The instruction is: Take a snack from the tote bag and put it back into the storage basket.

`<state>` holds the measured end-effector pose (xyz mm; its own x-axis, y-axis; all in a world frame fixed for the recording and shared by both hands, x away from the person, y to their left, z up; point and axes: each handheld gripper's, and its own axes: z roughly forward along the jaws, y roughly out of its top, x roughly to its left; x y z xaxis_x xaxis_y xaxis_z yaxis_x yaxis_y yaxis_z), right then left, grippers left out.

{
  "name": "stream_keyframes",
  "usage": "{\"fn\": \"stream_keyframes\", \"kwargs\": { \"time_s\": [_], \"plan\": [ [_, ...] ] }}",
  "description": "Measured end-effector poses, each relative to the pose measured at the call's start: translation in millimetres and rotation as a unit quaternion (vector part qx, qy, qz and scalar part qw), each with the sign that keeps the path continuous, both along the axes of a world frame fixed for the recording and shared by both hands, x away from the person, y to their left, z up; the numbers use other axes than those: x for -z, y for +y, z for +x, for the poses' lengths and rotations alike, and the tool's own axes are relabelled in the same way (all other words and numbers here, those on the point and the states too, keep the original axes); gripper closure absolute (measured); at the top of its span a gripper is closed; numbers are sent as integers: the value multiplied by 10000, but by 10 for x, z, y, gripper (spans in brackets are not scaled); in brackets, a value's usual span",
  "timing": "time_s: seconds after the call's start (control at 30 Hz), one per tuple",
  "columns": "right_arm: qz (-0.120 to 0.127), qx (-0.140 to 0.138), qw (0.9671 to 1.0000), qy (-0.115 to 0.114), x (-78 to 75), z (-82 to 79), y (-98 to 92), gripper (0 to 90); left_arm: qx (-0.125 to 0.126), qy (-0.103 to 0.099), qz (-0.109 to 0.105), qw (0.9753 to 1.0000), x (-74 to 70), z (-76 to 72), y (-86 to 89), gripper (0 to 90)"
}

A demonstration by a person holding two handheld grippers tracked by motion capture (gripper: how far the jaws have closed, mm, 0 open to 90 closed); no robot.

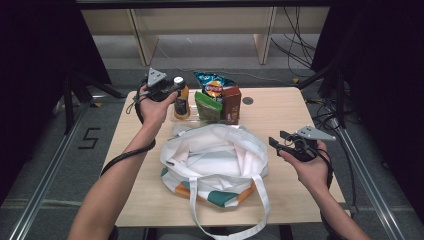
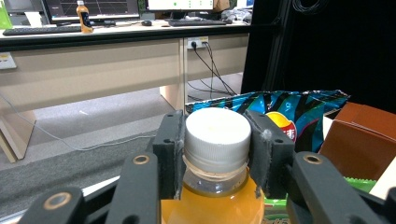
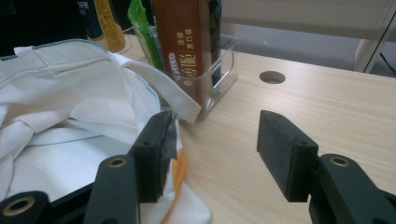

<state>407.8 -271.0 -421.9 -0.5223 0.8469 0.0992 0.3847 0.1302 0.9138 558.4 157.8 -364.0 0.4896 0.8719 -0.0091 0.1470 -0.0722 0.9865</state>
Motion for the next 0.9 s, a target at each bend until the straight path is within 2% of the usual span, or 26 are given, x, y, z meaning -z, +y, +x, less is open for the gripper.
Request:
{"fn": "stream_keyframes", "kwargs": {
  "time_s": [0.17,0.23,0.4,0.5,0.73,0.9],
  "plan": [
    [54,44,10000,65,-1,-14,12,464,-17,20,20,10000,24,6,4,589],
    [14,4,10000,19,2,-2,2,465,-13,28,31,10000,33,8,4,588],
    [27,24,10000,74,1,-11,14,465,-20,58,44,10000,58,13,6,588],
    [-31,0,10000,7,10,-3,8,465,-43,84,30,10000,74,14,6,588],
    [-64,18,9999,80,1,-16,11,465,-49,138,57,9999,117,17,11,588],
    [-54,20,10000,51,8,-10,14,465,-38,173,72,9998,157,16,13,589]
  ]
}}
